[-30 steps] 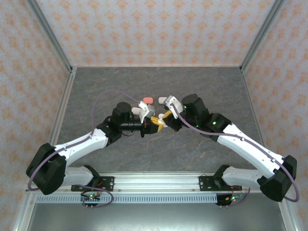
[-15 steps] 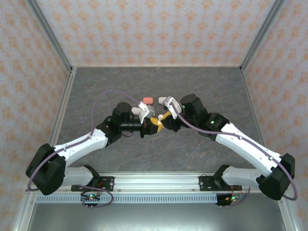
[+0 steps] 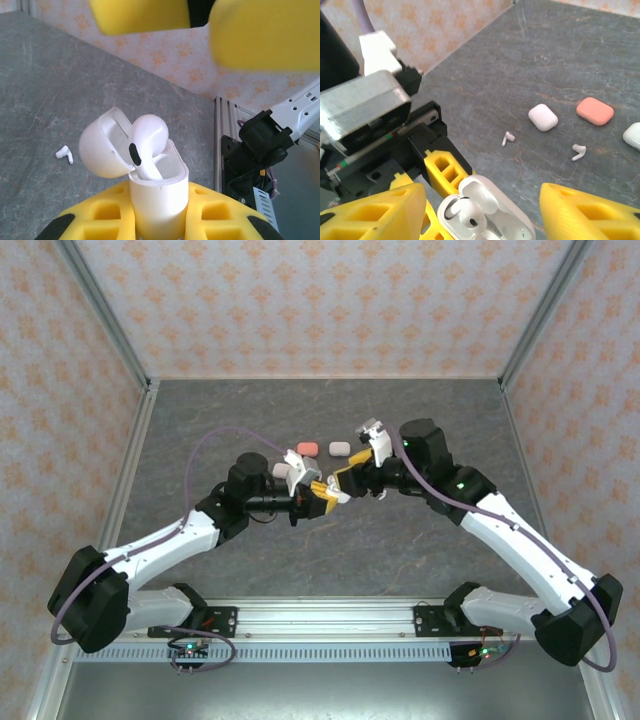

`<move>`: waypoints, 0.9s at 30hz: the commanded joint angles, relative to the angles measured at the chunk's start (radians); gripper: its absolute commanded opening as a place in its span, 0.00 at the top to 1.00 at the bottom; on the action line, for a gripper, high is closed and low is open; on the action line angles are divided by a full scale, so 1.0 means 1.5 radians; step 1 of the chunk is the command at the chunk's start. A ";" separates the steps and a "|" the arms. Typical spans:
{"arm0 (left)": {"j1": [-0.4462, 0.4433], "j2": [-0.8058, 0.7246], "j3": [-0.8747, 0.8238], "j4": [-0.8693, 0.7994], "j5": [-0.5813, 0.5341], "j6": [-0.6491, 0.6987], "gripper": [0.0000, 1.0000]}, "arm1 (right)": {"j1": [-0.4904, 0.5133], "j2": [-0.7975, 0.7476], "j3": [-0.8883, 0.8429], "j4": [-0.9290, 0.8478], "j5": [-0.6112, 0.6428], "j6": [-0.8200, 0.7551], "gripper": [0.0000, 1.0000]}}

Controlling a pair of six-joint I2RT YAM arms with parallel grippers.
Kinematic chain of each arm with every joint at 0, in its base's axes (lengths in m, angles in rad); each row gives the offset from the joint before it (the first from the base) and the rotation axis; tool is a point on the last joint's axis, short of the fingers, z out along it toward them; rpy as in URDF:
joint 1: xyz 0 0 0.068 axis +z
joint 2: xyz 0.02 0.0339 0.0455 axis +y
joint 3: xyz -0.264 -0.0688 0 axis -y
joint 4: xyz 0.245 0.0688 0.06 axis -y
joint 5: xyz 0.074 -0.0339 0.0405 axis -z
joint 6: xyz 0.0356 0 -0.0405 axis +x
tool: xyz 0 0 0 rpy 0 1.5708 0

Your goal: Insert wireless bluetooth earbuds into charging case

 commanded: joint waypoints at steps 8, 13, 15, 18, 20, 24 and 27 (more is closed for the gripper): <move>-0.006 -0.086 -0.051 0.112 -0.119 0.027 1.00 | -0.034 -0.030 0.046 -0.034 0.100 0.093 0.34; -0.006 -0.124 -0.047 0.120 -0.155 0.050 1.00 | -0.066 -0.033 0.024 -0.059 0.179 0.125 0.30; -0.006 -0.136 -0.041 0.117 -0.163 0.057 1.00 | -0.086 -0.019 0.012 -0.067 0.179 0.139 0.30; -0.006 -0.148 -0.032 0.109 -0.169 0.061 1.00 | -0.109 0.016 -0.008 -0.084 0.195 0.151 0.30; -0.007 -0.153 -0.026 0.102 -0.169 0.060 1.00 | -0.117 0.048 -0.017 -0.103 0.233 0.146 0.32; -0.008 -0.164 -0.027 0.093 -0.171 0.059 1.00 | -0.123 0.137 -0.023 -0.128 0.276 0.121 0.35; -0.007 -0.174 -0.034 0.088 -0.187 0.060 1.00 | -0.126 0.201 -0.021 -0.122 0.278 0.104 0.38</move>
